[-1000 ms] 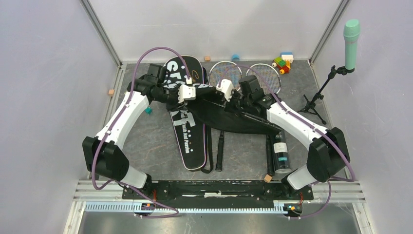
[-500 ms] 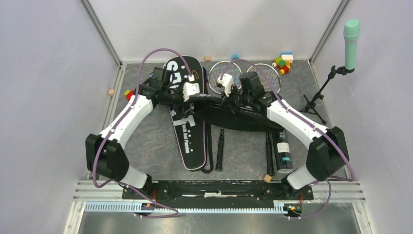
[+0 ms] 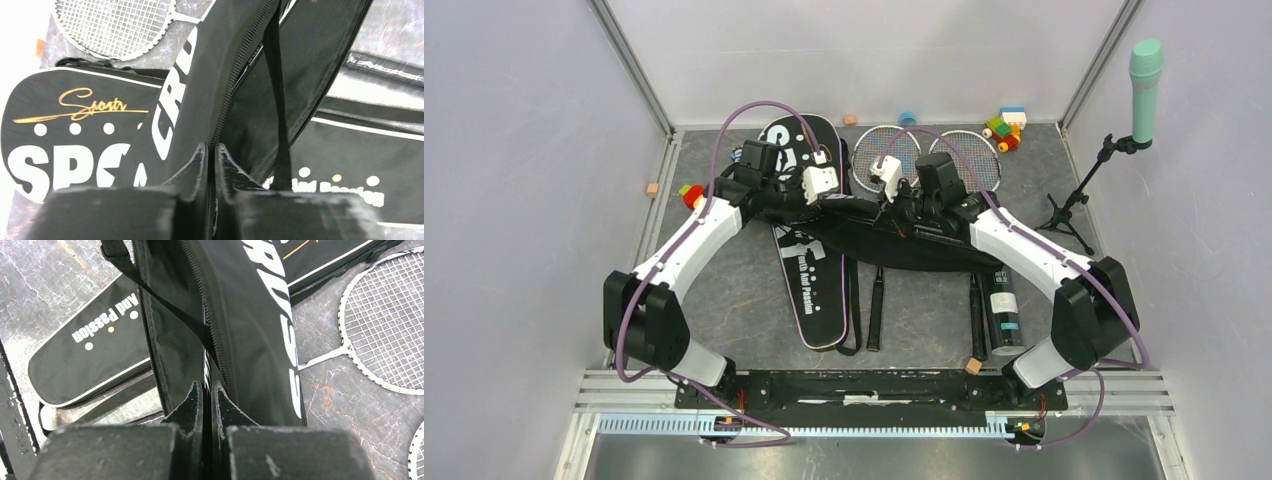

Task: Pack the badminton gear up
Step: Adjust the racket bag at the center of the board.

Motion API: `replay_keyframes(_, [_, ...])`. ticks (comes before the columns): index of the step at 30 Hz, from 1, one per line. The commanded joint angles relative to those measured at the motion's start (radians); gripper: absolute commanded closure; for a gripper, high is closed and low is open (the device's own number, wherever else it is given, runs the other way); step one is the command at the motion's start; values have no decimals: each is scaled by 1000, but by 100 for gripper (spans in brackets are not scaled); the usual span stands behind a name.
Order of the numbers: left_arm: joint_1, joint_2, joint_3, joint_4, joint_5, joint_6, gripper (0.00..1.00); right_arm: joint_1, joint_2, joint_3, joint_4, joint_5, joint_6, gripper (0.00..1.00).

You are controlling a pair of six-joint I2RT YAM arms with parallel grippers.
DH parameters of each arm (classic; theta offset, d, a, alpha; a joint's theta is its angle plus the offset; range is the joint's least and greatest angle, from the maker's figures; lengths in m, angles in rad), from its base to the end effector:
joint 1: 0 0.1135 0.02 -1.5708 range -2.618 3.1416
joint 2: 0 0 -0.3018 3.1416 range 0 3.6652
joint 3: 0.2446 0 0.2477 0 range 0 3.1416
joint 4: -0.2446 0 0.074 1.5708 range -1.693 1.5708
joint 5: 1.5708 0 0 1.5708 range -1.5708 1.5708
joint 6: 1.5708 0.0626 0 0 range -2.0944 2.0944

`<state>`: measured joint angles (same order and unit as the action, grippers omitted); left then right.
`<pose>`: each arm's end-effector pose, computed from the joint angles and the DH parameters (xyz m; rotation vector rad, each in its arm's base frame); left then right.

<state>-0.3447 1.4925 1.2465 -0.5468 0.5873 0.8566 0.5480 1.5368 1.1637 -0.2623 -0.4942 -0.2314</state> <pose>0.3013 -0.1450 0.3242 1.4824 1.6766 -0.4193 0.2912 0.2125 0.3068 -1.0912 1.9218 0.7206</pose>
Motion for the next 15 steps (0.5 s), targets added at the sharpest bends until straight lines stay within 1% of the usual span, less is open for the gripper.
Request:
replay_keyframes(1, [-6, 28, 55, 45, -6, -62, 98, 0, -25, -17, 107, -52, 19, 100])
replay_keyframes(5, [-7, 30, 58, 69, -29, -109, 98, -6, -38, -44, 142, -52, 36, 100])
replay_keyframes(7, [-10, 9, 41, 128, -43, -193, 98, -10, -41, -51, 146, -20, 47, 100])
replay_keyframes(9, [-21, -23, 26, 170, -18, -306, 98, -10, -42, -77, 174, -6, 56, 100])
replay_keyframes(11, [-53, -60, 19, 175, 8, -387, 98, -8, -54, -151, 305, -42, 93, 100])
replay_keyframes(15, [-161, -84, 43, 133, -17, -505, 98, -4, -44, -295, 668, -80, 212, 100])
